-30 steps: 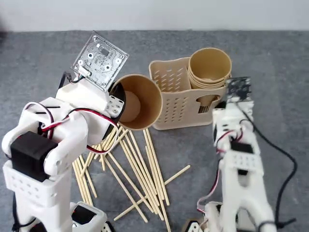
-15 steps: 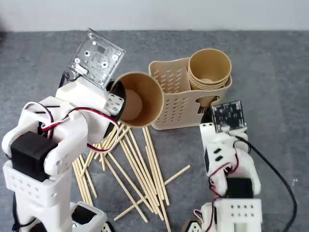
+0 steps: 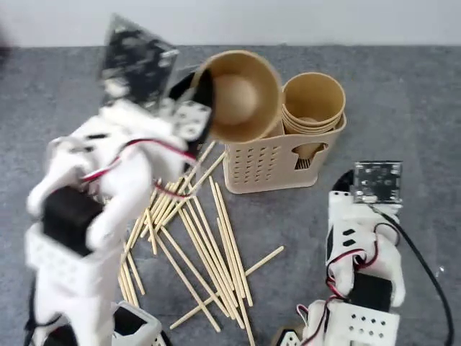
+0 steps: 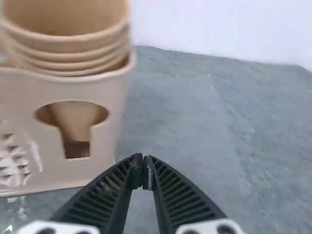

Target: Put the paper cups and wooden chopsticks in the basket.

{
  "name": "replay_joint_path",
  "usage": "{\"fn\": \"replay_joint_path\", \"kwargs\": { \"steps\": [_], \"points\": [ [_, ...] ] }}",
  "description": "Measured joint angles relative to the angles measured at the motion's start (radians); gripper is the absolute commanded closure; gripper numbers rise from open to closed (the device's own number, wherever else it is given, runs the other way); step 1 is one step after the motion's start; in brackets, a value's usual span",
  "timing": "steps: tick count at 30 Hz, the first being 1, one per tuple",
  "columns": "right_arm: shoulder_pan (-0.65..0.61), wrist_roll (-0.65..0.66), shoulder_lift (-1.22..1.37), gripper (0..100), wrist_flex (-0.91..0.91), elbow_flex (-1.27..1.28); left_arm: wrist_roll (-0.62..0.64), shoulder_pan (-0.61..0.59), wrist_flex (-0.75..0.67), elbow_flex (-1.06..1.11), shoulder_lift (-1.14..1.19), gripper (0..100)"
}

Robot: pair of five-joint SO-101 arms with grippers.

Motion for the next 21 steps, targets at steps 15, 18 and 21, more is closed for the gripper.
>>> {"fn": "replay_joint_path", "kwargs": {
  "steps": [15,18,21],
  "points": [
    [0.097,-0.014,-0.002,98.8,0.000,0.091,0.052,0.143,-0.322,0.003,0.285,99],
    [0.097,-0.014,-0.002,98.8,0.000,0.091,0.052,0.146,-0.373,0.003,0.342,99],
    [0.097,-0.014,-0.002,98.8,0.000,0.095,0.052,0.144,-0.408,0.003,0.399,99]
  ]
}}
